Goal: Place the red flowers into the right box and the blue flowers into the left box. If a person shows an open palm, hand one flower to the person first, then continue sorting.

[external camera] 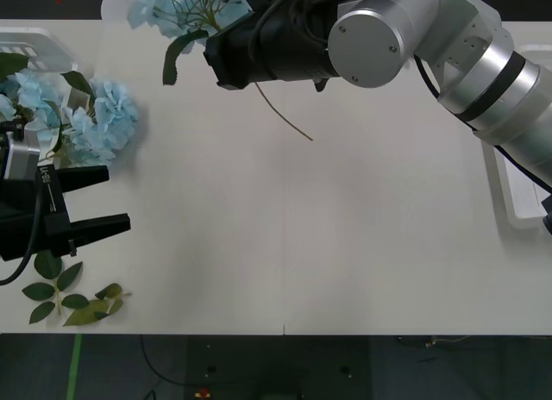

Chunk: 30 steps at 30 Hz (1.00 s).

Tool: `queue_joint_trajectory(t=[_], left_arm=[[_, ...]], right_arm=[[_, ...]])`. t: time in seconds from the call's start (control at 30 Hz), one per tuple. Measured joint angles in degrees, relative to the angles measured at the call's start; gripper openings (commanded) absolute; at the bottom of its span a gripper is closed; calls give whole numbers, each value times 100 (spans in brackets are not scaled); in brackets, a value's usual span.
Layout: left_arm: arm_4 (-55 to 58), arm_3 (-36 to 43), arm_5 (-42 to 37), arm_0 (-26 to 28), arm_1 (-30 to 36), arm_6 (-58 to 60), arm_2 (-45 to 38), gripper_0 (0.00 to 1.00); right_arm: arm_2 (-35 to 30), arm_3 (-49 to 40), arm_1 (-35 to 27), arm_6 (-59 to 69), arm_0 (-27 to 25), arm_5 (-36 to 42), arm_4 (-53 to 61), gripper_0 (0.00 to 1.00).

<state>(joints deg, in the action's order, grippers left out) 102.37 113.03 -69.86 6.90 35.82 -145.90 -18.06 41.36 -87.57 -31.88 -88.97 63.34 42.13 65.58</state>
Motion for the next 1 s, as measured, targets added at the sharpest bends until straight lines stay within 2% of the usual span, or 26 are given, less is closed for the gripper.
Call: queue_joint_trajectory(t=[0.1,0.27,0.5,0.73,1.0], left_arm=[[207,-258,112,12,1,-6,135,100],[367,-433,169,12,1,-198,302,100],[988,-541,326,-1,1,-366,562,100],[1202,-596,1362,-322,-27,33,1347,100],[1217,-615,2789,-874,-436,879,2197,100]], right_arm=[[-1,-1,1,-179,-56,-681,419,0],[-1,-1,34,-541,-150,-1369,743,0],[0,-5,154,-542,-387,-1981,817,0],[24,-113,264,-602,-642,-2442,823,0],[33,-145,268,-737,-649,-2501,852,0]])
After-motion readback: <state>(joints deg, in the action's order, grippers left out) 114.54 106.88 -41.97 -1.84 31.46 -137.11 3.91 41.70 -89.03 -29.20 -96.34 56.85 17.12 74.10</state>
